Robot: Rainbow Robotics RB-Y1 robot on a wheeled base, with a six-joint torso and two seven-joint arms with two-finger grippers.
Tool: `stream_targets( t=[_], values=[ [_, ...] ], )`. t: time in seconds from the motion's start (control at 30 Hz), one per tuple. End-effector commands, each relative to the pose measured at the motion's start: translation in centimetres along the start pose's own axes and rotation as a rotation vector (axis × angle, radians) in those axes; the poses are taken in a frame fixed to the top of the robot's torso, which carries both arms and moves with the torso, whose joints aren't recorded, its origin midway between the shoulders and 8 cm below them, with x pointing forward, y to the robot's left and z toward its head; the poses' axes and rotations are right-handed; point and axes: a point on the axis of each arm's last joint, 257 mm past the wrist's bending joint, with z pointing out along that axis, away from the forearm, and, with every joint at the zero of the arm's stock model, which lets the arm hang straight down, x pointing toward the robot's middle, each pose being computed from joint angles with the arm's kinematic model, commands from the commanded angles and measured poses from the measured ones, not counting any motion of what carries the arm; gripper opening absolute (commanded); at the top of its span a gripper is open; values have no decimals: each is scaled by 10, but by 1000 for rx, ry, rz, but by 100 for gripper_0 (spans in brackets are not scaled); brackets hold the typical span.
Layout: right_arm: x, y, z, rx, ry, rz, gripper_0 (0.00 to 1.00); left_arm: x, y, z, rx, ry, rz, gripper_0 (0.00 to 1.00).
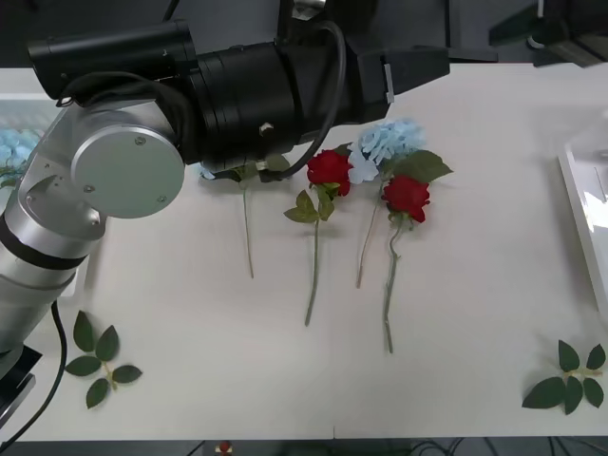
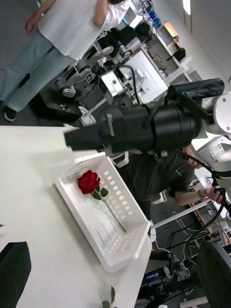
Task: Place the red flowers into the right box and the blue flowers into the left box. If a person shows an open palm, hand one flower to the person first, then continue sorting.
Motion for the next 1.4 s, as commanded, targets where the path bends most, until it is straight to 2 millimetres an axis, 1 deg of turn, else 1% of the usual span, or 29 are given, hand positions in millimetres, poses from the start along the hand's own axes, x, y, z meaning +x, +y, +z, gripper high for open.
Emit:
stream_targets(
  t=[0.03,0.1,0.13,0.2,0.27,0.37,0.47,0.57,0.67,0.8,0.87,0.93,1.07,1.13,1.23,1.33,1.4],
  values=[
    [24,0,-33,2,104,-2,100,-28,2,-16,-52,20,88,100],
    [46,-3,-33,13,174,0,100,-32,7,-22,-84,50,100,100],
    [58,-6,-31,20,209,-1,100,-34,11,-27,-105,69,101,100],
    [77,-14,-24,48,247,-6,100,-34,17,-34,-141,113,108,100],
    [98,-21,-11,87,263,10,100,-32,34,-47,-216,170,119,100],
    [118,-24,8,119,251,26,100,-28,55,-61,-312,233,138,100],
    [148,-25,32,146,240,32,100,-13,90,-80,-463,322,159,100],
    [173,-24,50,162,227,53,100,1,120,-99,-597,389,157,100],
    [189,-26,62,199,214,64,100,14,153,-121,-751,453,154,100],
    [203,-28,78,236,196,104,100,28,185,-137,-929,479,153,100],
    [208,-32,86,262,192,118,100,37,197,-137,-973,477,109,100],
    [215,-36,96,295,184,140,100,47,211,-132,-994,472,59,100],
    [227,-40,113,345,171,167,100,56,237,-129,-1035,471,54,100],
    [232,-43,123,379,156,168,100,56,252,-131,-1074,468,73,100],
    [240,-44,138,419,128,170,100,57,268,-131,-1113,468,91,100],
    [244,-41,151,435,106,205,100,57,281,-135,-1148,470,77,100],
    [246,-40,157,444,97,222,100,57,287,-137,-1168,470,70,100]
  ],
)
